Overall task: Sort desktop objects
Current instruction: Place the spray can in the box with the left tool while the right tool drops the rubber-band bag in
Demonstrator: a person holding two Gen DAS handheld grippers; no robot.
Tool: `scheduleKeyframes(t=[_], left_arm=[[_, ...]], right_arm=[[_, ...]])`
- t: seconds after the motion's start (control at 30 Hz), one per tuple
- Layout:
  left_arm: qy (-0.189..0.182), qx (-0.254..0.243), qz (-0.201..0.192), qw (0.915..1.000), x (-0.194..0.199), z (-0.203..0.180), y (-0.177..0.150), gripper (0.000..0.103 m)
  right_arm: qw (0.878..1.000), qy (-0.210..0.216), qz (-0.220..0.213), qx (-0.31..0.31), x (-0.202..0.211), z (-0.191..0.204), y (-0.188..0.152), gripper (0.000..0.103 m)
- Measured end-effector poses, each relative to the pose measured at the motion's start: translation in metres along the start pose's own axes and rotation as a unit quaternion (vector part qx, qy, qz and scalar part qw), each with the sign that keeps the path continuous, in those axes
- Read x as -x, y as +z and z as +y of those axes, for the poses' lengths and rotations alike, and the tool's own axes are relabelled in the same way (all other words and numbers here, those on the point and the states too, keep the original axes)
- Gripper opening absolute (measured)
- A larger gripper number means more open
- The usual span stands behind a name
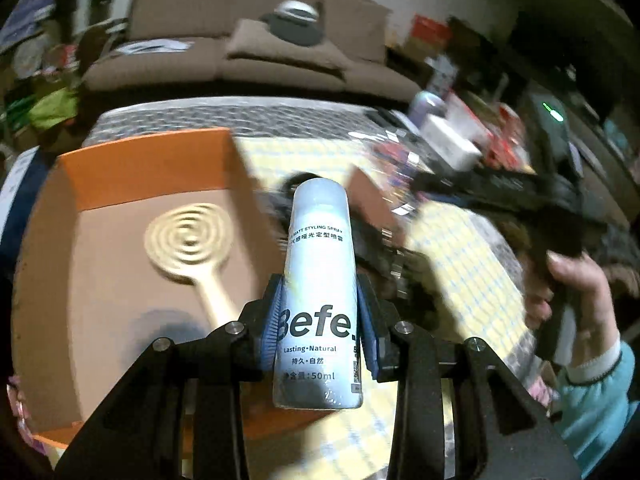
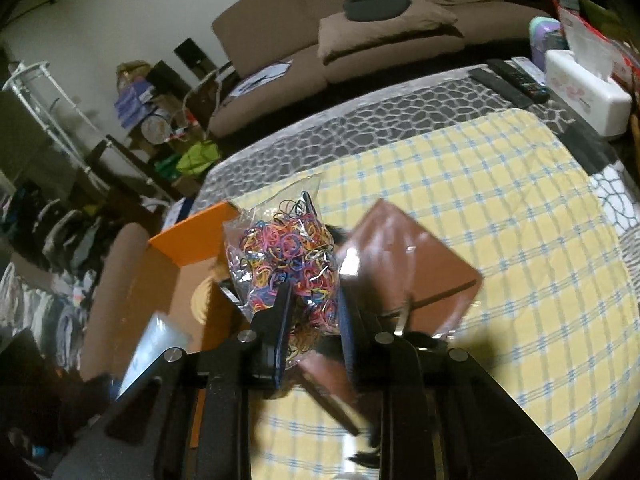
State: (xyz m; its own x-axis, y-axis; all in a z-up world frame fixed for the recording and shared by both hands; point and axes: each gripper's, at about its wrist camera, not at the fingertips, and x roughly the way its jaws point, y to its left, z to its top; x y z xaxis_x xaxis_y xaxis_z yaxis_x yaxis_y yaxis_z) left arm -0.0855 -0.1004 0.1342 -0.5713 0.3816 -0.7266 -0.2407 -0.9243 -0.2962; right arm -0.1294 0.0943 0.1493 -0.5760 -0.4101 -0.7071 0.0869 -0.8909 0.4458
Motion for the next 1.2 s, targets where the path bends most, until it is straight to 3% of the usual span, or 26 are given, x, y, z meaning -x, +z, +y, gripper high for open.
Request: scheduleKeyframes(t=[0.27, 0.5, 0.63, 0.9, 1.2], left_arm=[[0.08, 0.08, -0.018, 0.9934, 0.019, 0.089, -0.003, 0.032], [0.144, 0.093, 0.021, 0.985, 0.017, 0.132, -0.024, 0.032], [0.168, 0.085, 0.042, 0.9812, 0.014, 0.139, -0.035, 0.032], [0.18, 0.06, 0.08, 0.9786, 0.0, 0.126, -0.047, 0.032], [0.216, 0.08, 0.091, 0.9689, -0.005, 0.13, -0.054, 0.032]], right_arm=[[0.997, 0.057, 0.026, 0.036, -0.023, 0.063, -0.013, 0.022], [0.991, 0.066, 0.077, 0.085, -0.059, 0.117, -0.038, 0.022], [0.988, 0.054, 0.101, 0.107, -0.078, 0.135, -0.054, 0.022], [0.986, 0.021, 0.1, 0.134, -0.096, 0.151, -0.059, 0.022], [0.989, 0.024, 0.1, 0.105, -0.126, 0.17, -0.056, 0.022]])
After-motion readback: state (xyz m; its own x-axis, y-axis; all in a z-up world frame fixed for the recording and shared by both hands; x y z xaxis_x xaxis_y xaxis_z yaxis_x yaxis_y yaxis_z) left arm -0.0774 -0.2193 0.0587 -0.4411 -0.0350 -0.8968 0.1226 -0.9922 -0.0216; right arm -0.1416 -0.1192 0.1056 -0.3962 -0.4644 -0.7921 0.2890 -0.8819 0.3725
